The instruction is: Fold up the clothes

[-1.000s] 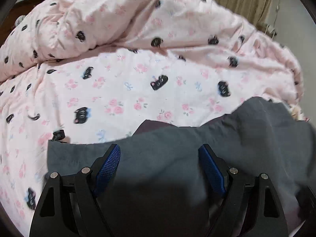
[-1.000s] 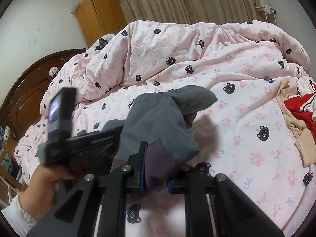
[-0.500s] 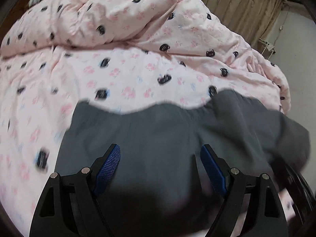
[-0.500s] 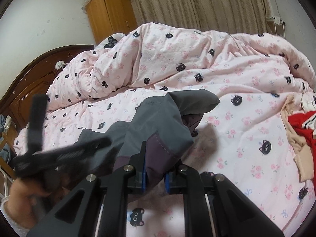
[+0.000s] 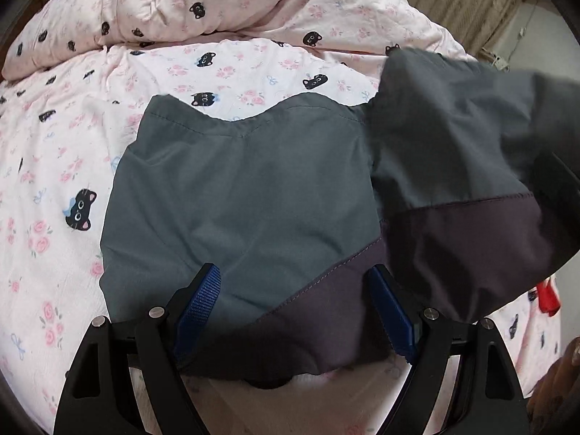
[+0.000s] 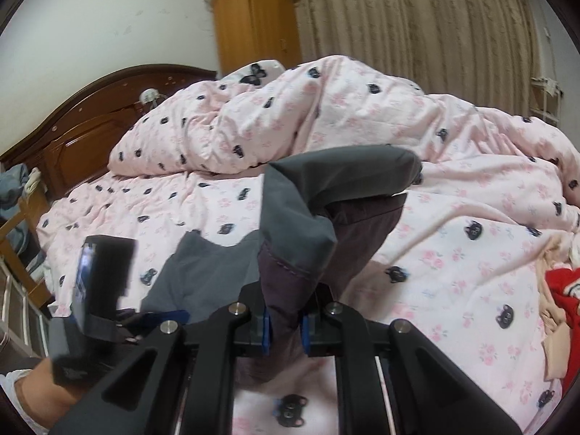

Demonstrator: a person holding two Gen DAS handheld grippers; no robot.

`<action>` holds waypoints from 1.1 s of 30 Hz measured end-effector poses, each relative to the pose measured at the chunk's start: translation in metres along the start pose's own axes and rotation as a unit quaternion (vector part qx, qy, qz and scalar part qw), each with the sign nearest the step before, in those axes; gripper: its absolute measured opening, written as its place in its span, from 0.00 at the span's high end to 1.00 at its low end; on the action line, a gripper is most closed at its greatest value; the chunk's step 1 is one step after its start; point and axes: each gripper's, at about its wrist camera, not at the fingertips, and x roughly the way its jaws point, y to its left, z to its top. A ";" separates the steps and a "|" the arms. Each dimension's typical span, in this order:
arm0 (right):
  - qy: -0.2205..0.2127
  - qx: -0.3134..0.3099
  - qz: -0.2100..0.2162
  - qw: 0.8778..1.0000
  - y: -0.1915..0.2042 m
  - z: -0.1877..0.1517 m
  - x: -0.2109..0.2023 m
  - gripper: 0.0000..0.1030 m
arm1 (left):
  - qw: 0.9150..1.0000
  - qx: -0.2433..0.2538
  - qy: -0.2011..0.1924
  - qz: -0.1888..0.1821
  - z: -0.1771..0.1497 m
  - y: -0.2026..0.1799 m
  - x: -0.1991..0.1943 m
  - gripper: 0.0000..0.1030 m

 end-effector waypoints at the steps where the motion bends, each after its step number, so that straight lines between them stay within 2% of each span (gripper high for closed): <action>1: 0.002 -0.007 0.001 1.000 0.004 0.000 0.001 0.88 | 1.000 -0.002 -0.003 -0.002 0.000 0.002 -0.002 0.23; 3: 0.005 -0.021 0.003 1.000 0.011 0.001 0.004 0.88 | 1.000 -0.005 -0.009 -0.006 0.001 0.005 -0.006 0.24; 5: 0.007 -0.033 0.004 0.999 0.017 0.003 0.006 0.88 | 0.999 -0.025 -0.036 -0.006 0.009 0.018 -0.023 0.24; 9: 0.013 -0.053 0.013 0.998 0.029 0.005 0.010 0.88 | 0.993 -0.066 -0.086 0.034 0.030 0.064 -0.053 0.24; 15: 0.024 -0.101 0.033 0.994 0.062 0.003 0.023 0.88 | 0.983 -0.128 -0.110 0.071 0.046 0.124 -0.064 0.25; 19: 0.052 -0.126 0.056 0.989 0.084 -0.002 0.043 0.88 | 0.980 -0.138 -0.118 0.078 0.048 0.144 -0.065 0.25; 26: 0.096 -0.159 0.074 0.980 0.113 -0.023 0.076 0.88 | 0.982 -0.139 -0.111 0.061 0.053 0.156 -0.060 0.25; 30: 0.110 -0.164 0.084 0.977 0.114 -0.031 0.082 0.88 | 0.987 -0.106 -0.117 0.028 0.056 0.143 -0.061 0.25; 33: 0.122 -0.169 0.085 0.974 0.118 -0.038 0.088 0.88 | 0.992 -0.077 -0.104 0.012 0.058 0.129 -0.052 0.24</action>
